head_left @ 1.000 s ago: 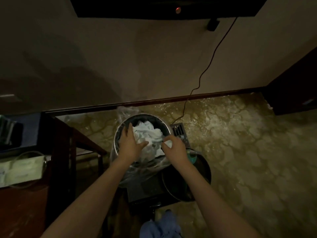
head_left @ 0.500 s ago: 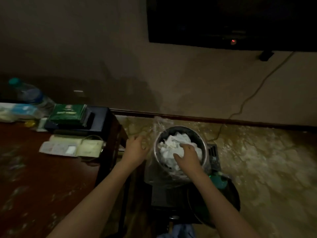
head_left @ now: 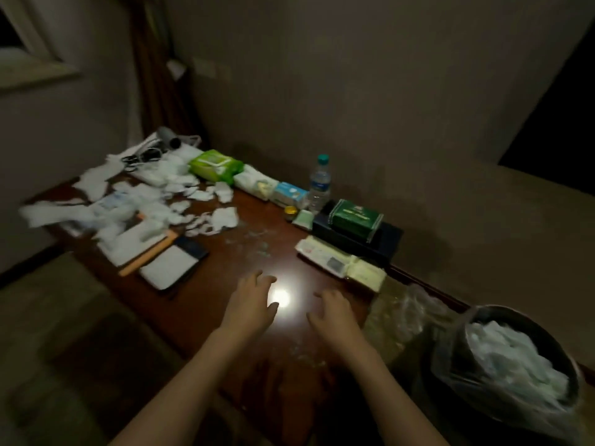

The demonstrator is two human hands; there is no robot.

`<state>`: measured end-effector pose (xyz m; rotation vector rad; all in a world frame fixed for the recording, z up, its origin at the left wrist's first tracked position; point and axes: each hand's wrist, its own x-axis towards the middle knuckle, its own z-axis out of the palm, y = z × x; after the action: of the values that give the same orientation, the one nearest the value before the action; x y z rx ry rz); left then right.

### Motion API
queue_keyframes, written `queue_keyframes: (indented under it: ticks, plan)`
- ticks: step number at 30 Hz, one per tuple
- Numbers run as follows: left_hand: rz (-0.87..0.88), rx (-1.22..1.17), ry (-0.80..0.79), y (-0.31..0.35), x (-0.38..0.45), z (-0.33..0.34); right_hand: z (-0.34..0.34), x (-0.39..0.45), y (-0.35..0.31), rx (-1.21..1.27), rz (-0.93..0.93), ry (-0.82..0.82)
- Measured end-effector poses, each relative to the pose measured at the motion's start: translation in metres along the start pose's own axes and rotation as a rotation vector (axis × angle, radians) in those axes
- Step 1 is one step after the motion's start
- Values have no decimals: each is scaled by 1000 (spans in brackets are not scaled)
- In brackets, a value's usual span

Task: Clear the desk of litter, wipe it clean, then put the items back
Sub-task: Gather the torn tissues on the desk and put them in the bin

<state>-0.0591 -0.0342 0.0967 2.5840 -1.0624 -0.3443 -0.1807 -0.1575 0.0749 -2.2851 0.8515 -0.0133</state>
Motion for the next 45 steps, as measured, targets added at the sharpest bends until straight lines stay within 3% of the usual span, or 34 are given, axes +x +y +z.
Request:
queue_keyframes:
  ticks: [6,15,25,33,38,45]
  plan:
    - [-184,-11,28,-136,-42,-62,86,5,-120,2,-122,-87]
    - [-223,-83,81,-210,-33,-94,117,38,-191,-36,-163,-67]
    - [-162,-83,2,-271,52,-101,147,131,-213,-26,-33,-45]
    - [-125,-21,-95,-327,185,-116,156,286,-233,37,139,27]
    - [-142,-18,-107,-353,235,-123,160,353,-238,-169,165,-95]
    - [-118,-22,-212,-380,272,-112,191,402,-224,-239,337,-227]
